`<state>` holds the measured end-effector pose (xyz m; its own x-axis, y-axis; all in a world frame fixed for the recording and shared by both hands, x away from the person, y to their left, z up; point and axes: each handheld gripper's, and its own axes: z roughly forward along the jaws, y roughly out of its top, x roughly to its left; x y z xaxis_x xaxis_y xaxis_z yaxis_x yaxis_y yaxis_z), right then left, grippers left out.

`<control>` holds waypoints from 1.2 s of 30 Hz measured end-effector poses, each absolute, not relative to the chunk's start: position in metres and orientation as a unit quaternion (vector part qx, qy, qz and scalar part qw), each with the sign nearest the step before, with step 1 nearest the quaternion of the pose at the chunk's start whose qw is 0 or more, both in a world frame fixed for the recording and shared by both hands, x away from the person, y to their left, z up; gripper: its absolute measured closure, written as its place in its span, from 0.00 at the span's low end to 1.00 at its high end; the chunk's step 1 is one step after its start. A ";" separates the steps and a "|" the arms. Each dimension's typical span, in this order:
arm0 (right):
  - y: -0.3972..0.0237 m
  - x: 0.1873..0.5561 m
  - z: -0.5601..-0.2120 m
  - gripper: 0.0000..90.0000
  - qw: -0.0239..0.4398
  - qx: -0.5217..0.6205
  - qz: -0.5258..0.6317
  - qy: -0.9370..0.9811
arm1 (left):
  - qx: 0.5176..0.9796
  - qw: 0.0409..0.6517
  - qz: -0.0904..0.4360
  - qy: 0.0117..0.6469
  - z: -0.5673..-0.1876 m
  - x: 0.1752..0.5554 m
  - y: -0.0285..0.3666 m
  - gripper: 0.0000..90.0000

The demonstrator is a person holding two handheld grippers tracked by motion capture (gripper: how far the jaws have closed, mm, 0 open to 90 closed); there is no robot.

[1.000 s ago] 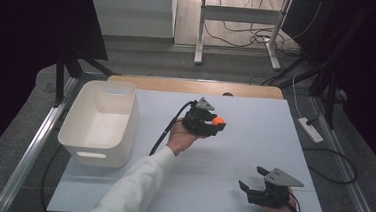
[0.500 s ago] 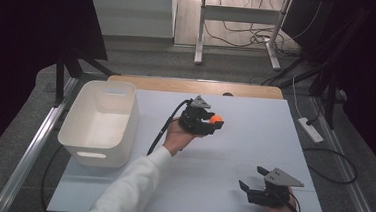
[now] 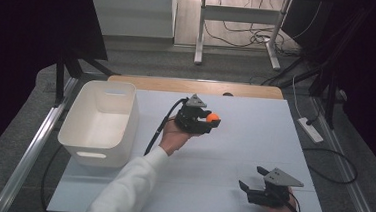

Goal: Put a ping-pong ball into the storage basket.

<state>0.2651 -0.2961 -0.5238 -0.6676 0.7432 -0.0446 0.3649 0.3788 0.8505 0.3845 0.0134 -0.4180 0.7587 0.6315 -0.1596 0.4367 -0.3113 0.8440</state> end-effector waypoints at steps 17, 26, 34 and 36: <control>-0.296 0.265 -0.524 0.17 0.217 0.344 0.436 0.802 | 0.794 0.494 0.116 0.334 -0.407 0.379 0.027 0.56; -0.296 0.265 -0.524 0.17 0.216 0.345 0.437 0.802 | 0.789 0.496 0.126 0.338 -0.401 0.376 0.036 0.56; -0.296 0.264 -0.523 0.17 0.218 0.344 0.437 0.802 | 0.787 0.500 0.132 0.337 -0.397 0.372 0.042 0.56; -0.296 0.264 -0.523 0.17 0.218 0.344 0.437 0.802 | 0.786 0.502 0.133 0.336 -0.396 0.371 0.042 0.56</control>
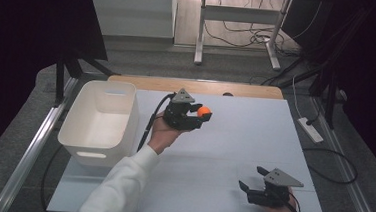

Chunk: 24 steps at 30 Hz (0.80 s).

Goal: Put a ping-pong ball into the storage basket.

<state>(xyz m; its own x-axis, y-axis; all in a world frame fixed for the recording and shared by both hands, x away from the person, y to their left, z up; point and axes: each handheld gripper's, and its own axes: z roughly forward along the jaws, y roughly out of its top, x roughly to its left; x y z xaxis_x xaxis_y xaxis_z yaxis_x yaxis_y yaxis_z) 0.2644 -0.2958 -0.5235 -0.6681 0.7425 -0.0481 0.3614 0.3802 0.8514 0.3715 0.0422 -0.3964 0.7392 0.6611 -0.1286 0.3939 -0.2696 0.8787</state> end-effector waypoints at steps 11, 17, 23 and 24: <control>-0.295 0.264 -0.523 0.17 0.217 0.344 0.437 0.802 | 0.775 0.514 0.143 0.338 -0.388 0.367 0.053 0.56; -0.296 0.264 -0.523 0.17 0.221 0.345 0.437 0.801 | 0.770 0.521 0.149 0.338 -0.382 0.363 0.061 0.56; -0.296 0.264 -0.523 0.17 0.220 0.346 0.438 0.800 | 0.770 0.520 0.157 0.335 -0.376 0.357 0.067 0.56; -0.296 0.264 -0.523 0.17 0.220 0.346 0.438 0.800 | 0.770 0.520 0.157 0.335 -0.376 0.357 0.067 0.56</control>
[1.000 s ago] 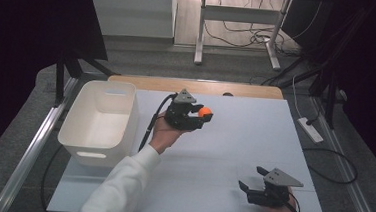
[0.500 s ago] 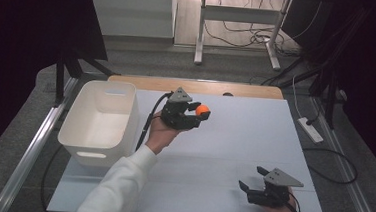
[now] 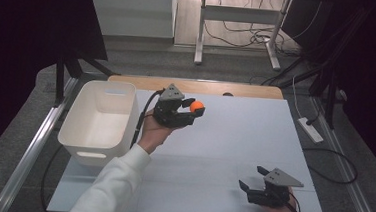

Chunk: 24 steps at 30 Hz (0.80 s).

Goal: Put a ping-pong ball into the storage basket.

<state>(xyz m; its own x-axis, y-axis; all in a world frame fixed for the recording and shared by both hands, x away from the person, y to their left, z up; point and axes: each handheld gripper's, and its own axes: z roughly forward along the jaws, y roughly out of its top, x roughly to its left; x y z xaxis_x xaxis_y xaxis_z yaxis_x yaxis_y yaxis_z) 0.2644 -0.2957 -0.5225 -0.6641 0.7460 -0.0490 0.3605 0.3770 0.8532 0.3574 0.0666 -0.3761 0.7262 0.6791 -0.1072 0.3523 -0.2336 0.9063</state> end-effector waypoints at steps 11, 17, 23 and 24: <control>-0.296 0.265 -0.522 0.16 0.219 0.347 0.441 0.798 | 0.769 0.517 0.166 0.337 -0.368 0.351 0.081 0.56; -0.296 0.264 -0.522 0.16 0.219 0.347 0.441 0.798 | 0.764 0.521 0.175 0.338 -0.362 0.348 0.086 0.56; -0.296 0.264 -0.521 0.16 0.220 0.347 0.442 0.798 | 0.759 0.521 0.184 0.344 -0.357 0.346 0.097 0.56; -0.296 0.264 -0.521 0.16 0.220 0.347 0.442 0.797 | 0.758 0.522 0.185 0.345 -0.356 0.345 0.099 0.56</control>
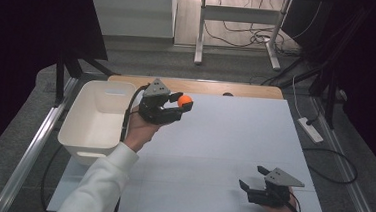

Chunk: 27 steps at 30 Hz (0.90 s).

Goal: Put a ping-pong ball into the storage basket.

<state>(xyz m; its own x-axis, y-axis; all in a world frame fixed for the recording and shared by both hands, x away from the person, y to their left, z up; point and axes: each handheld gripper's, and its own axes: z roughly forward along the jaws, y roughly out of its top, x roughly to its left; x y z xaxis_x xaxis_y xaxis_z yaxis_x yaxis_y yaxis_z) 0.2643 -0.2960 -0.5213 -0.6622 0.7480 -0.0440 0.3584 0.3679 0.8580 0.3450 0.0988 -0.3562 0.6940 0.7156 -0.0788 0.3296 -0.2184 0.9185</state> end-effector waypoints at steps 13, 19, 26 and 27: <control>-0.296 0.264 -0.521 0.16 0.222 0.345 0.442 0.798 | 0.740 0.529 0.202 0.363 -0.349 0.338 0.126 0.56; -0.296 0.264 -0.521 0.17 0.223 0.344 0.441 0.799 | 0.736 0.528 0.209 0.367 -0.347 0.337 0.135 0.56; -0.295 0.264 -0.522 0.16 0.222 0.344 0.439 0.799 | 0.731 0.526 0.216 0.378 -0.344 0.335 0.148 0.56; -0.296 0.264 -0.522 0.16 0.222 0.344 0.439 0.799 | 0.731 0.526 0.215 0.378 -0.344 0.335 0.149 0.56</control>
<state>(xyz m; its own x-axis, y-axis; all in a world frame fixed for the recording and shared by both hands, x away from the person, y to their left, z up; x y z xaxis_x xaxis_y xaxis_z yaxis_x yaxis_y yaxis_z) 0.2639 -0.2955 -0.5219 -0.6643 0.7456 -0.0533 0.3546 0.3771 0.8556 0.3353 0.1493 -0.3440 0.6209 0.7794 -0.0833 0.3268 -0.1608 0.9313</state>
